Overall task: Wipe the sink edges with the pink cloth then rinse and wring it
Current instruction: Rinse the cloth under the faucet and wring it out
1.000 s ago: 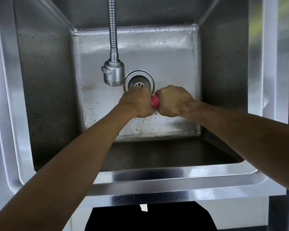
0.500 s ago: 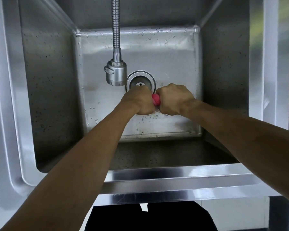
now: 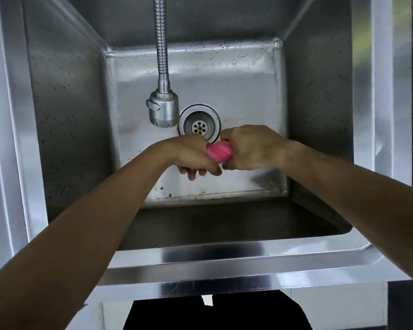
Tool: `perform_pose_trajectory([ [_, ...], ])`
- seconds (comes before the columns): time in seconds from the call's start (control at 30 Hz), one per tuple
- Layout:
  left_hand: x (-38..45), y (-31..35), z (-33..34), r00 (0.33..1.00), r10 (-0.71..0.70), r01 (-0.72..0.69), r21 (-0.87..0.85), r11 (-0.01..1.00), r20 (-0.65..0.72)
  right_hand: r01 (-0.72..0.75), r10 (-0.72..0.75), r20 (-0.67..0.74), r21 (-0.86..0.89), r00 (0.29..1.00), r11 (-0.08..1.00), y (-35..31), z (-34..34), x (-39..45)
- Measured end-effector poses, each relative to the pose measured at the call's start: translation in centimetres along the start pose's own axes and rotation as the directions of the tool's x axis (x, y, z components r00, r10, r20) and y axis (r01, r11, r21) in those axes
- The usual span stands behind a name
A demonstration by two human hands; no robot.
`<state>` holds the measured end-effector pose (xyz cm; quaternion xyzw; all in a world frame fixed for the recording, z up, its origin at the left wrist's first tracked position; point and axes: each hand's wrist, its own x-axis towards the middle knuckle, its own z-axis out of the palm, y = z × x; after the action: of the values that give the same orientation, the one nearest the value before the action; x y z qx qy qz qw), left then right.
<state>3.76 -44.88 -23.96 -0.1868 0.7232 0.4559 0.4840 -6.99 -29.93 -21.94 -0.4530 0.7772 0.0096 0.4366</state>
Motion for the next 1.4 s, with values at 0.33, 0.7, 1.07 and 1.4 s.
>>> perform_pose_trajectory([
  [0.33, 0.6, -0.7, 2.2, 0.437, 0.580, -0.180, 0.564, 0.806, -0.688, -0.406, -0.179, 0.617, 0.681, 0.766, 0.609, 2.2, -2.9, 1.1],
  [0.7, 1.2, -0.3, 1.0, 0.789, 0.252, 0.126, 0.548, 0.827, -0.561, -0.197, 0.158, 0.171, 0.240, 0.972, 0.951, -0.5, 0.6, 2.7],
  [1.07, 2.1, -0.5, -0.4, 0.875, 0.113, 0.142, 0.474, 0.869, -0.470, -0.110, 0.111, -0.080, 0.027, 0.991, 0.994, -0.7, 1.3, 3.2],
  [1.4, 2.6, -0.3, 0.2, 0.911, 0.031, 0.146, 0.391, 0.909, -0.412, -0.058, 0.045, -0.149, -0.082, 0.988, 0.995, -0.1, 2.5, 3.6],
])
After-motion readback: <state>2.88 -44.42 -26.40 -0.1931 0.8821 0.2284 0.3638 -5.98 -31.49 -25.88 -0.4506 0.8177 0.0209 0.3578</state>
